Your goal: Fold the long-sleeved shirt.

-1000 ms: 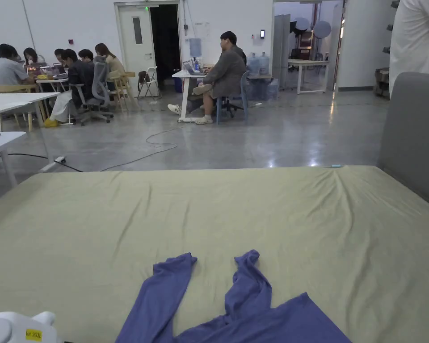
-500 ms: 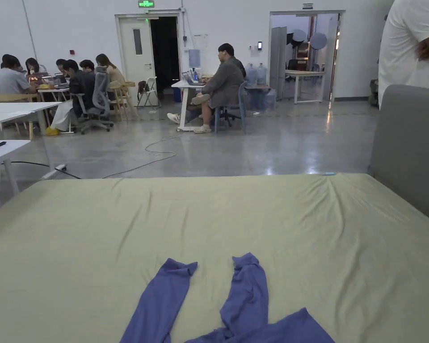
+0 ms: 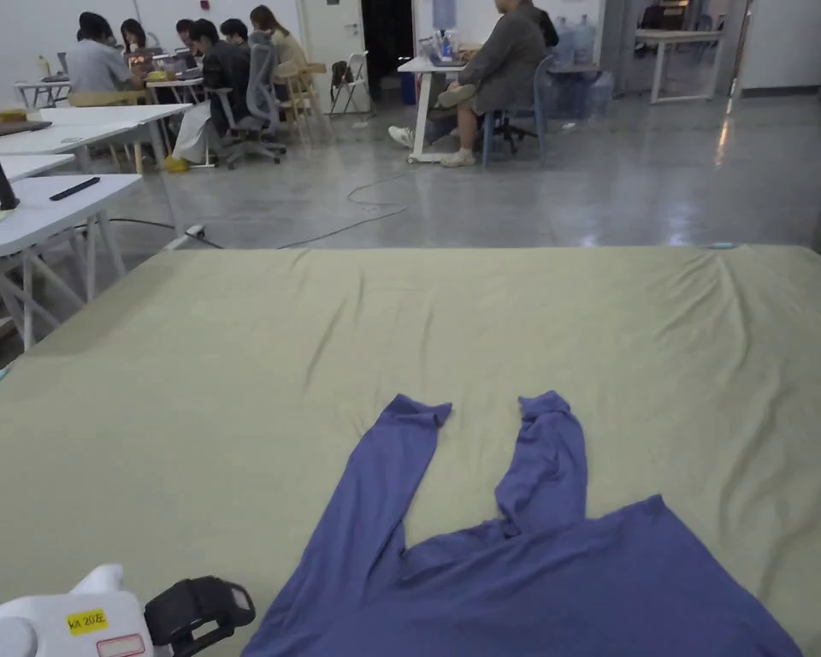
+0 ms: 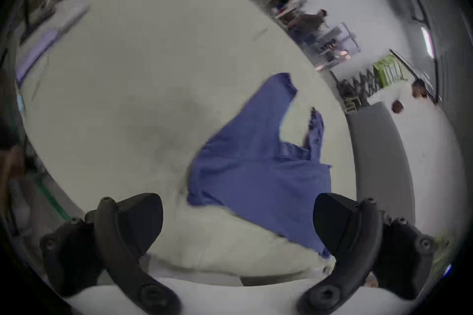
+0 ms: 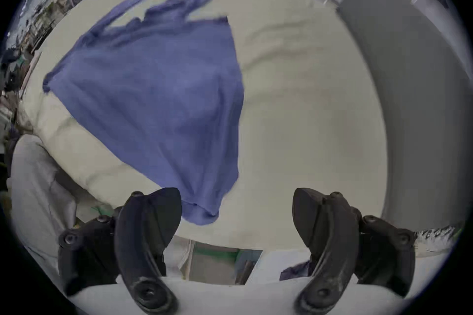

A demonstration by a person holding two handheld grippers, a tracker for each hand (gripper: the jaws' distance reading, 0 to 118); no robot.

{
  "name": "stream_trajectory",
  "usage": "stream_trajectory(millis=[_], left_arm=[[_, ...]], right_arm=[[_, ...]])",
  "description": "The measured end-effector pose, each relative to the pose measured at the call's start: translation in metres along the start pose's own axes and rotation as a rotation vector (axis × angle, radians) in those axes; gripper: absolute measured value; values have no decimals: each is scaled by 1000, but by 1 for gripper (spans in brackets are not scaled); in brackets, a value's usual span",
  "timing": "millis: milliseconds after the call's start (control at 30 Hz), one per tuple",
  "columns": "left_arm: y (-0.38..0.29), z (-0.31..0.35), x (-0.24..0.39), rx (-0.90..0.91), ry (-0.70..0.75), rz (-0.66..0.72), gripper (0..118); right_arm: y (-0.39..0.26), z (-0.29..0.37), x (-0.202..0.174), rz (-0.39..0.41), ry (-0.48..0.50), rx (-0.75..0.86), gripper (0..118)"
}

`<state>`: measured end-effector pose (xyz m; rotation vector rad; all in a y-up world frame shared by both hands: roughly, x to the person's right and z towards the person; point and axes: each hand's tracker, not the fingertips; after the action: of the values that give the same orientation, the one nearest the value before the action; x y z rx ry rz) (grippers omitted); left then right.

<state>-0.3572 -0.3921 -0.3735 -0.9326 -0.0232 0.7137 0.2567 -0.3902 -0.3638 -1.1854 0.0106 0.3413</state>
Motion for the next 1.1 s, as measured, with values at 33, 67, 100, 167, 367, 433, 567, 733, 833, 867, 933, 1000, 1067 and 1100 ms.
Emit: stream_trajectory(millis=[33, 67, 100, 167, 367, 433, 567, 733, 833, 867, 933, 1000, 1067, 1100], left_arm=[[-6, 9, 5, -16, 18, -35, 117], [-14, 13, 8, -43, 42, -71, 116], [-24, 15, 10, -65, 73, -105, 105], [-49, 14, 11, -80, 129, -157, 44], [-71, -2, 16, -161, 65, -134, 0], [-52, -10, 19, -81, 106, -153, 0], [-17, -49, 7, -12, 189, -175, 118], [6, -130, -22, -140, 329, -182, 112], [0, -159, -33, -291, 318, -156, 84], [-2, -157, -27, -228, 371, -240, 83], [-3, -142, -14, -213, 363, -326, 45], [-6, -132, -7, -171, 347, -364, 0], [-6, -122, -5, -180, 260, -321, 0], [-6, -118, -3, -183, 251, -315, 0]], right_arm=[[0, 12, 0, -13, 13, 26, 91], [-1, 23, -1, -21, 25, 50, 91], [0, 28, -3, -35, 46, 66, 91], [-7, 33, -11, -107, 93, 81, 81], [-28, 25, -48, -219, 237, 106, 0], [-28, 21, -59, -186, 269, 103, 0], [-23, 15, -60, -189, 295, 119, 0], [-9, 9, -55, -206, 247, 107, 0], [4, -1, -50, -217, 227, 88, 0], [11, -5, -49, -216, 219, 80, 0], [29, -11, -50, -201, 217, 51, 0], [57, -19, -50, -176, 236, 64, 0], [95, -31, -46, -131, 296, 84, 38], [117, -40, -44, -134, 289, 84, 90]])
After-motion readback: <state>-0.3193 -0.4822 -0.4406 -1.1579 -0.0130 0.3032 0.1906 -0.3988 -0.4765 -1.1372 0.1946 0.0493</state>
